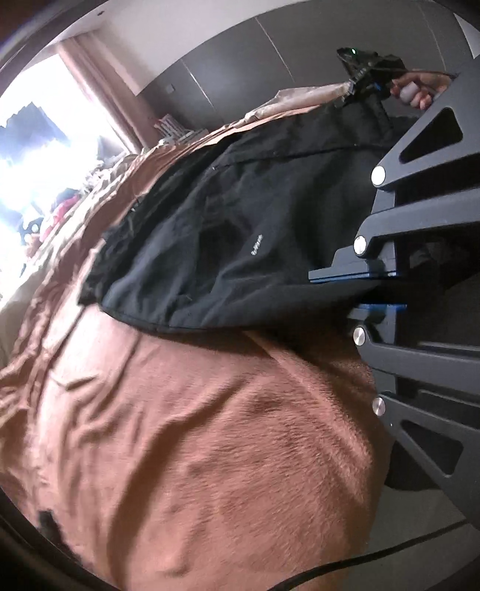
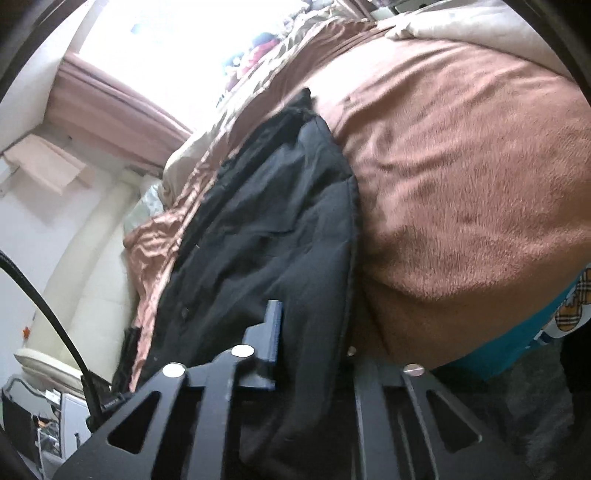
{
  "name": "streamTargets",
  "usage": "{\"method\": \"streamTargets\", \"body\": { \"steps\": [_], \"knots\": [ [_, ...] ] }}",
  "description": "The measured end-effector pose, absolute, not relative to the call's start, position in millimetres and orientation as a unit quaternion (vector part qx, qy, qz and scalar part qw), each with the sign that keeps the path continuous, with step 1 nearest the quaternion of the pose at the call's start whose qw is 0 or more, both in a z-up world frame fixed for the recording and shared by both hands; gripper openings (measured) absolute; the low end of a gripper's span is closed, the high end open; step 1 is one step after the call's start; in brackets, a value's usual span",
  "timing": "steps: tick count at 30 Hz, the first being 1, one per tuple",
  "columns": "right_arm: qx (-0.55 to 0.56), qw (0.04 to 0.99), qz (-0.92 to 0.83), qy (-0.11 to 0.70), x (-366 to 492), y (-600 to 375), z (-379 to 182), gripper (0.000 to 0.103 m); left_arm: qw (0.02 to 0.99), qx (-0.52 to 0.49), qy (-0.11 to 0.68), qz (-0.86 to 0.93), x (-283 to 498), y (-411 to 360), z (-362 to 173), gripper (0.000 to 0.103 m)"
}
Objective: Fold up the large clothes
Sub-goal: 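Lower both tools to the shirt end and close them on it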
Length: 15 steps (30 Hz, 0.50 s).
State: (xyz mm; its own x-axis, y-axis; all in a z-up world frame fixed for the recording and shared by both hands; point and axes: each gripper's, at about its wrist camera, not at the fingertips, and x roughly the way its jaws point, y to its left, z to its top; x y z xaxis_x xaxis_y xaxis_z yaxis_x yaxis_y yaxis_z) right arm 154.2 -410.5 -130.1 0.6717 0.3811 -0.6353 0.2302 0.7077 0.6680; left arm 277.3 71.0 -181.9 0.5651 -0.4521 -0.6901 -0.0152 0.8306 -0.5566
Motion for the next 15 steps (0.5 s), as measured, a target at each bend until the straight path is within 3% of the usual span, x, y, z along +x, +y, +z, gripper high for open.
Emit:
{"method": "streamTargets", "body": {
  "steps": [15],
  "knots": [
    [0.327,0.890,0.099,0.301,107,-406,-19,0.000,0.895,-0.267,0.310,-0.178,234,70,-60,0.004]
  ]
}}
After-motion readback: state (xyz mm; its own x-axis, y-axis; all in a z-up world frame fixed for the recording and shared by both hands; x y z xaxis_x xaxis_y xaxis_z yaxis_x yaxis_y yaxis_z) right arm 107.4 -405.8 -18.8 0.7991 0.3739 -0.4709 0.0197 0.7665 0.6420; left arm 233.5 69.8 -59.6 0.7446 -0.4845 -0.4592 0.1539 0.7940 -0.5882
